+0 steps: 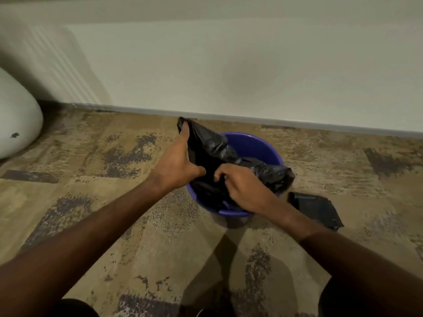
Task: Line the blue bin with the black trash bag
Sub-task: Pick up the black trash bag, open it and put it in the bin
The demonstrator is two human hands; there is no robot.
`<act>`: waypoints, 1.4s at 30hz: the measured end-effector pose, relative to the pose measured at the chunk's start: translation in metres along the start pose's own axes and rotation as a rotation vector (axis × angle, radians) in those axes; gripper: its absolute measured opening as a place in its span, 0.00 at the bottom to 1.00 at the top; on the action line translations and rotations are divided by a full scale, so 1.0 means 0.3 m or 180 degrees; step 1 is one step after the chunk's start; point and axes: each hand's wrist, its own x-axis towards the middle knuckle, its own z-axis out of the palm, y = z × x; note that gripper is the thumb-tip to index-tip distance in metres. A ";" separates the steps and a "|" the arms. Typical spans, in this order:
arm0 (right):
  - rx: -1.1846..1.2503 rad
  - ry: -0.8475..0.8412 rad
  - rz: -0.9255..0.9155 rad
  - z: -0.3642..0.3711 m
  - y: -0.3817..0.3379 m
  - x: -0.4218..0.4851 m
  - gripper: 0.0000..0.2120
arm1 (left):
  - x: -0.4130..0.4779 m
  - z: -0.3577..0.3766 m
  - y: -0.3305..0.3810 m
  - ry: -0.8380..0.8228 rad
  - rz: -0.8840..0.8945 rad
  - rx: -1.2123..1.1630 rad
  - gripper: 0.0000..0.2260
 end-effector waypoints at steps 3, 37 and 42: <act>-0.0157 -0.0277 0.0585 -0.010 0.115 0.020 0.13 | -0.019 -0.035 -0.029 0.0053 0.0032 0.0213 0.58; 0.0561 -0.0594 0.1971 -0.282 0.475 -0.070 0.25 | 0.192 0.096 -0.471 -0.1135 0.0977 0.1219 0.71; 0.0628 0.0101 0.2269 -0.301 0.515 0.042 0.07 | 0.297 0.034 -0.484 -0.1835 0.0769 0.0262 0.58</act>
